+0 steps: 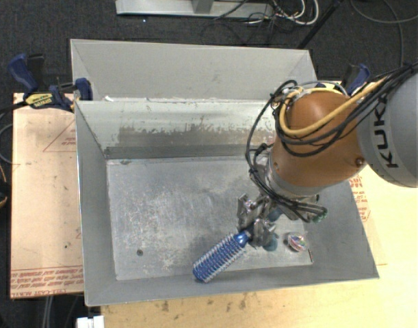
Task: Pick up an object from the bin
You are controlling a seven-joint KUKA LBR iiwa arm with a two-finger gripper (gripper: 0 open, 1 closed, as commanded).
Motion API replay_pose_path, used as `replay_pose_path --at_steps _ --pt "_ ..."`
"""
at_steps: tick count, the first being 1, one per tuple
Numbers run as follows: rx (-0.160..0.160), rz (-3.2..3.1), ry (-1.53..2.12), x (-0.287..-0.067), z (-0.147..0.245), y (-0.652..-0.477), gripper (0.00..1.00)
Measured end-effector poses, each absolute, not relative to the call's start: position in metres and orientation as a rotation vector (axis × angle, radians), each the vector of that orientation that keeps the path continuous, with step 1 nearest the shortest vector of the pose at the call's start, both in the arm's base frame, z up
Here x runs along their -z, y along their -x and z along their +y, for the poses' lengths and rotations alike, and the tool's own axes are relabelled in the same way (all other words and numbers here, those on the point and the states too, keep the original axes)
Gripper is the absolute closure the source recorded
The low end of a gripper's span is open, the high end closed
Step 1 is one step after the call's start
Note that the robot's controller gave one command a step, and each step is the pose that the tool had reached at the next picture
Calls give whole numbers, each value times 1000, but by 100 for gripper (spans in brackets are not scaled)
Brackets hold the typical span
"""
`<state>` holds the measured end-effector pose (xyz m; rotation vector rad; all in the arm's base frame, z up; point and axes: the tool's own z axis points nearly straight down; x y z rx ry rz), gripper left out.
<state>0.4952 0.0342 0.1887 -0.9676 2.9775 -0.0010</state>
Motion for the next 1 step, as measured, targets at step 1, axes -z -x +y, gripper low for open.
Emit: replay_pose_path --at_steps 1 --pt "0 2848 1313 -221 30 -481 100"
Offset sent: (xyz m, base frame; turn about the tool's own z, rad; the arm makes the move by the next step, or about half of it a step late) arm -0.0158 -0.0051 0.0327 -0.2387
